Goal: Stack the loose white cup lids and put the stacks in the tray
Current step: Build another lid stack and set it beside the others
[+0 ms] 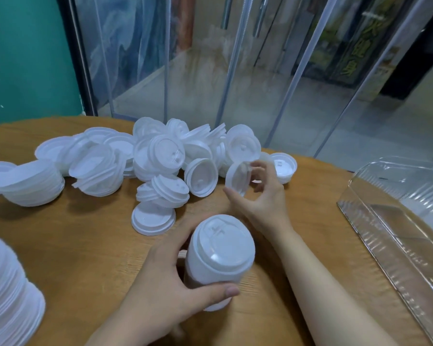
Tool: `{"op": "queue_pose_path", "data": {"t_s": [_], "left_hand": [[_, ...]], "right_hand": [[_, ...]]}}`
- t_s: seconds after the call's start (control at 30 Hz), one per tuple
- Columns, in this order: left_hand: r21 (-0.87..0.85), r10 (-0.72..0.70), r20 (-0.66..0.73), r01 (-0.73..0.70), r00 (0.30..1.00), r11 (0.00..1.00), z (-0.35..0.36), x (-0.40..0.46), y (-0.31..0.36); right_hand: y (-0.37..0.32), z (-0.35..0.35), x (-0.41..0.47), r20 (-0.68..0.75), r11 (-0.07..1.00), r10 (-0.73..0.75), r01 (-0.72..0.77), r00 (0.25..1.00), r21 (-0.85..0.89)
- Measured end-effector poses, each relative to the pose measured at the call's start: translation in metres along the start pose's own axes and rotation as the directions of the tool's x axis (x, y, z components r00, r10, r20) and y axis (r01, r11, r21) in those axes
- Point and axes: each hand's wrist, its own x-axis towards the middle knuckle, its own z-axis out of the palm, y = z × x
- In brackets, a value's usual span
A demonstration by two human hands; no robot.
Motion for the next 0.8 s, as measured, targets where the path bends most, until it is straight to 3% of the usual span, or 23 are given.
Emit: {"op": "queue_pose_path", "data": {"t_s": [0.2, 0.33, 0.5, 0.8], "left_hand": [[-0.043, -0.006, -0.003, 0.006, 1.0, 0.999, 0.002, -0.001, 0.005], [-0.063, 0.0, -0.003, 0.0, 1.0, 0.998, 0.004, -0.002, 0.008], [-0.074, -0.018, -0.006, 0.018, 1.0, 0.997, 0.004, -0.004, 0.008], [-0.083, -0.038, -0.011, 0.037, 0.999, 0.996, 0.005, -0.004, 0.012]], "right_hand": [[-0.018, -0.038, -0.029, -0.061, 0.999, 0.046, -0.047, 0.997, -0.016], [-0.047, -0.055, -0.05, -0.167, 0.988, -0.001, 0.026, 0.986, 0.15], [-0.081, -0.05, -0.075, -0.055, 0.976, -0.069, 0.079, 0.996, 0.204], [-0.086, -0.033, -0.091, 0.167, 0.952, -0.035, -0.018, 0.985, 0.305]]}}
